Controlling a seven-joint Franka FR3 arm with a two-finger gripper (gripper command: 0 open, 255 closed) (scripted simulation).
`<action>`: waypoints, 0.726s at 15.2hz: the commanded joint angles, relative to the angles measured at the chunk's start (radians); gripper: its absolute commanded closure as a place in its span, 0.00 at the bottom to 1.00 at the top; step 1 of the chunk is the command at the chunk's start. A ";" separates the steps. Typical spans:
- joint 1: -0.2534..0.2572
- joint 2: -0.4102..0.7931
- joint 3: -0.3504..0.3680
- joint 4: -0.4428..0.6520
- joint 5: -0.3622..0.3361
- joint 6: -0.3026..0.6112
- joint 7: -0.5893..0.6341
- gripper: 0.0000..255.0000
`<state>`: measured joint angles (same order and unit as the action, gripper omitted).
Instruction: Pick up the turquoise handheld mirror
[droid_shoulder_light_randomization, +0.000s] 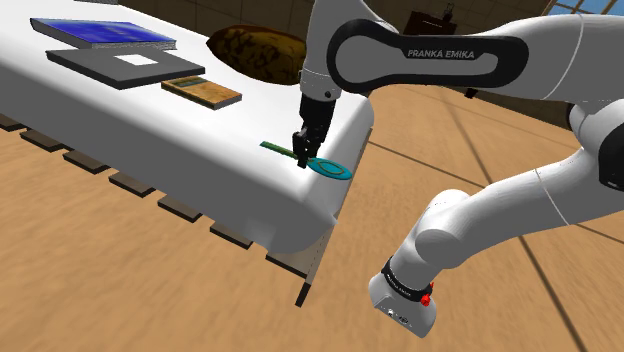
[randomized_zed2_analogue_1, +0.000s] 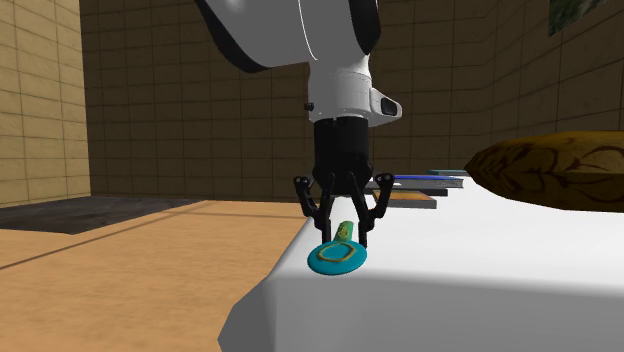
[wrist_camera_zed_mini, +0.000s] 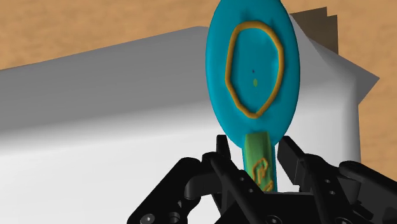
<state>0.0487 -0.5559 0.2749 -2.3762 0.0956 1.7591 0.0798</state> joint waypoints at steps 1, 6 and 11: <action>0.000 0.001 0.000 0.000 0.000 0.000 0.000 1.00; -0.003 -0.001 -0.007 0.065 -0.005 -0.068 -0.002 1.00; -0.006 0.003 -0.013 0.135 -0.010 -0.134 -0.003 1.00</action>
<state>0.0430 -0.5545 0.2622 -2.2554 0.0860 1.6384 0.0759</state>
